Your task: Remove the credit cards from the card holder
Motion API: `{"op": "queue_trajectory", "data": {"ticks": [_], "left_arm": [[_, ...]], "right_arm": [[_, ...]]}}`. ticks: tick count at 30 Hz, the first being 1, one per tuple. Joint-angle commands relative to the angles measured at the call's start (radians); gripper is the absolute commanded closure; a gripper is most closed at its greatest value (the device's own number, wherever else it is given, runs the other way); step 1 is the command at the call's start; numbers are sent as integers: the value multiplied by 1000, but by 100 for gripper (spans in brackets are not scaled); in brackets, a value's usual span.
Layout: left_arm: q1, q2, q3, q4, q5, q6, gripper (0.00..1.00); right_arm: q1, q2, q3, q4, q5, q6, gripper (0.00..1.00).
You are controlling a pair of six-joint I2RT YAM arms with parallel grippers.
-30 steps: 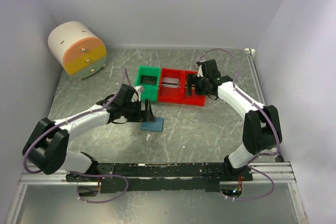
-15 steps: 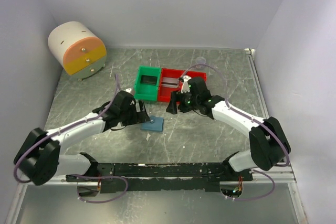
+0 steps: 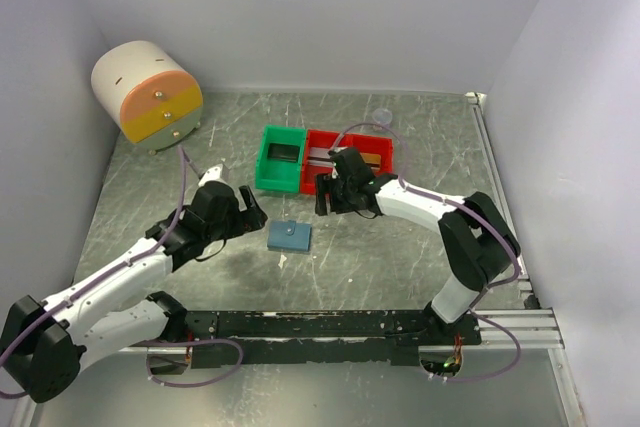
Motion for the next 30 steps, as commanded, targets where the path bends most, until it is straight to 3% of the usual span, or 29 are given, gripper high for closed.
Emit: {"op": "queue_trajectory", "data": {"ticks": [1, 8, 23, 26, 30], "left_arm": [[-4, -17, -1, -12, -26, 13, 4], [-5, 12, 28, 5, 16, 49, 4], [-5, 1, -25, 78, 91, 5, 4], [-5, -8, -22, 50, 70, 3, 4], [-5, -47, -40, 18, 6, -41, 4]], "right_arm": [[0, 4, 14, -79, 145, 6, 29], [-26, -21, -18, -52, 230, -81, 27], [-209, -65, -90, 71, 50, -232, 25], [-208, -110, -89, 42, -32, -237, 25], [-183, -223, -172, 158, -215, -206, 26]]}}
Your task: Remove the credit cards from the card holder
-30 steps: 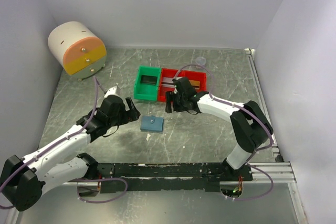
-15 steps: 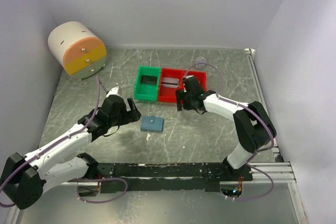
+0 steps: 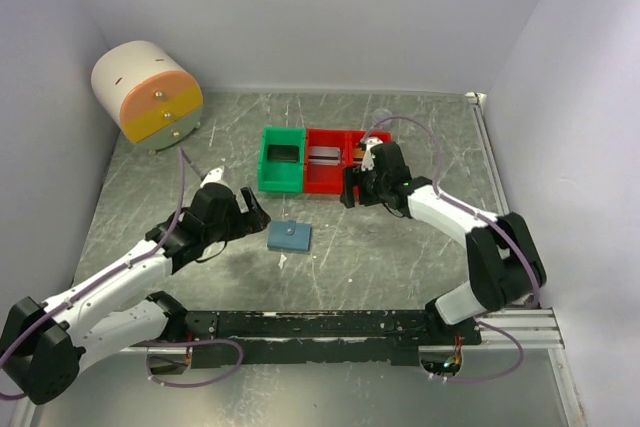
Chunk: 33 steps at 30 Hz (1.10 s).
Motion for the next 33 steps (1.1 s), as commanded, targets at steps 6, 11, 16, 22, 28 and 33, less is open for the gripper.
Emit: {"op": "queue_trajectory", "data": {"ticks": [6, 11, 16, 22, 28, 33], "left_arm": [[-4, -137, -43, -145, -190, -189, 4], [-4, -243, -62, -260, -284, -301, 4], [-3, -345, -111, -254, -286, -328, 4], [-3, -400, -119, -293, -291, -331, 4], [-3, -350, -109, -248, -241, -284, 4], [-4, -258, -82, -228, -194, -252, 4]], "right_arm": [[194, -99, -103, 301, -230, -14, 33], [312, -22, -51, 306, -199, -89, 37], [399, 50, -12, 308, -170, -188, 43], [449, 133, 60, 235, -96, -194, 46], [476, 263, 119, 130, -5, -173, 50], [508, 259, 84, 115, 92, -128, 56]]}}
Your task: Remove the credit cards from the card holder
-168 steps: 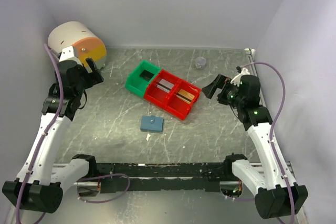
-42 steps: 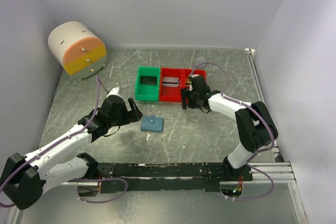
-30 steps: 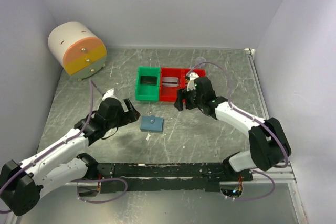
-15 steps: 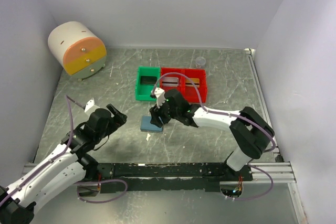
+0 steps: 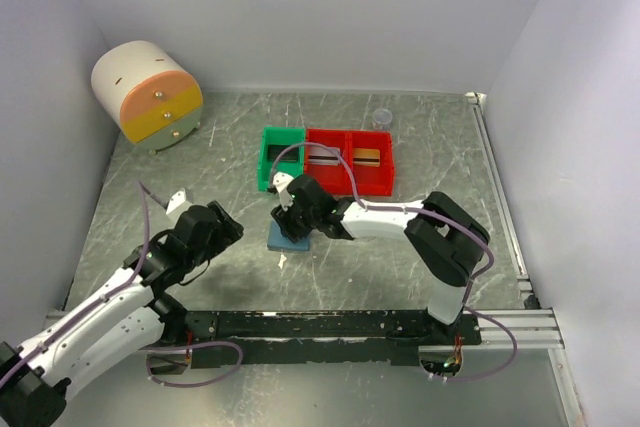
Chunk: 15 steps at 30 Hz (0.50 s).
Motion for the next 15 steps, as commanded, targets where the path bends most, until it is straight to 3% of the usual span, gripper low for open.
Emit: {"op": "queue_trajectory", "data": {"ticks": [1, 7, 15], "left_arm": [[-3, 62, 33, 41, 60, 51, 4], [-3, 109, 31, 102, 141, 94, 4], [-3, 158, -1, 199, 228, 106, 4]], "right_arm": [[31, -6, -49, -75, 130, 61, 57], [32, -95, -118, -79, 241, 261, 71], [33, -204, -208, -76, 227, 516, 77]]}}
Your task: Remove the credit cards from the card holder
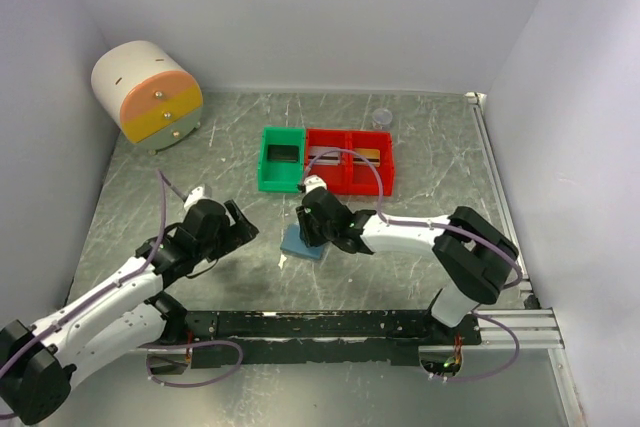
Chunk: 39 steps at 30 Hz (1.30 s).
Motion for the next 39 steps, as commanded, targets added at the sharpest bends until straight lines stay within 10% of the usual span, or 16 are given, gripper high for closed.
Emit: {"op": "queue_trajectory", "data": {"ticks": [1, 22, 39], "left_arm": [[-4, 32, 0, 90, 82, 29, 4], [-4, 76, -8, 138, 129, 16, 4], [-6, 153, -111, 352, 369, -26, 4]], "right_arm": [[2, -54, -45, -68, 1, 182, 77], [14, 34, 100, -219, -67, -167, 53], [27, 35, 24, -213, 89, 94, 87]]}}
